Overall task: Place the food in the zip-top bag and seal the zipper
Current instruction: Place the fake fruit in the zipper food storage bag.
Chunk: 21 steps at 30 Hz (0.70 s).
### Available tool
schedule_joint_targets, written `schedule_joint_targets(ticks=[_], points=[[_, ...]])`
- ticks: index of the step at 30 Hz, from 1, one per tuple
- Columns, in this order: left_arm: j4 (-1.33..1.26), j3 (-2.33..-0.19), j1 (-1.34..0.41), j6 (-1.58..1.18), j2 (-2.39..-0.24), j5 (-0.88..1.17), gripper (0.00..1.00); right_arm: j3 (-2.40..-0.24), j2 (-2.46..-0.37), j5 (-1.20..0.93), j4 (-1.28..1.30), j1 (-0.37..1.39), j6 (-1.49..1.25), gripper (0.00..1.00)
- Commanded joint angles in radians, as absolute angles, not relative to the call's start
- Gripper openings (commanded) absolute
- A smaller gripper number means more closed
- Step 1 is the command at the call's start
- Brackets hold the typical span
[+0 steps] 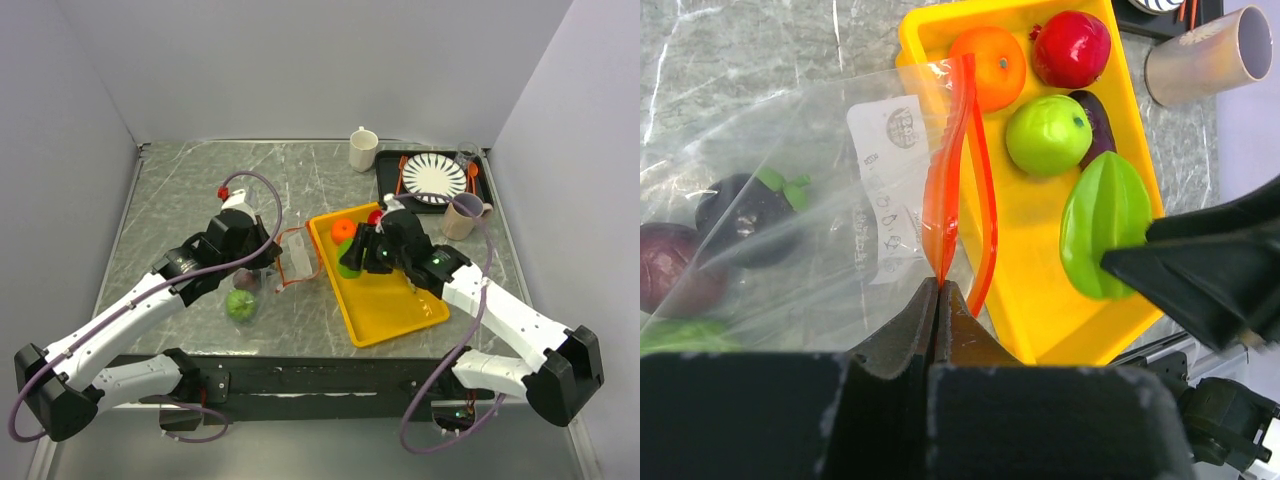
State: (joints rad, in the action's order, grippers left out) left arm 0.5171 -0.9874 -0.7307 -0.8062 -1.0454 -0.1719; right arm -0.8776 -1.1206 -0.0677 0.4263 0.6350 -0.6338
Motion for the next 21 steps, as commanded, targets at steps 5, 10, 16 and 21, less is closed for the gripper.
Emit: schedule_joint_targets(ticks=[5, 10, 16, 21], points=[[0.468, -0.986, -0.730, -0.798, -1.052, -0.140, 0.01, -1.026, -1.232, -0.144, 0.287, 0.762, -0.672, 0.20], [0.462, -0.982, -0.730, -0.804, -1.029, -0.137, 0.01, -1.083, -1.370, -0.179, 0.247, 0.801, -0.672, 0.26], [0.469, -0.985, -0.730, -0.798, -1.009, -0.138, 0.01, -1.137, -1.413, -0.189, 0.230, 0.811, -0.643, 0.86], [0.474, -0.983, -0.730, -0.799, -0.994, -0.143, 0.01, -1.140, -1.355, -0.114, 0.262, 0.810, -0.629, 1.00]])
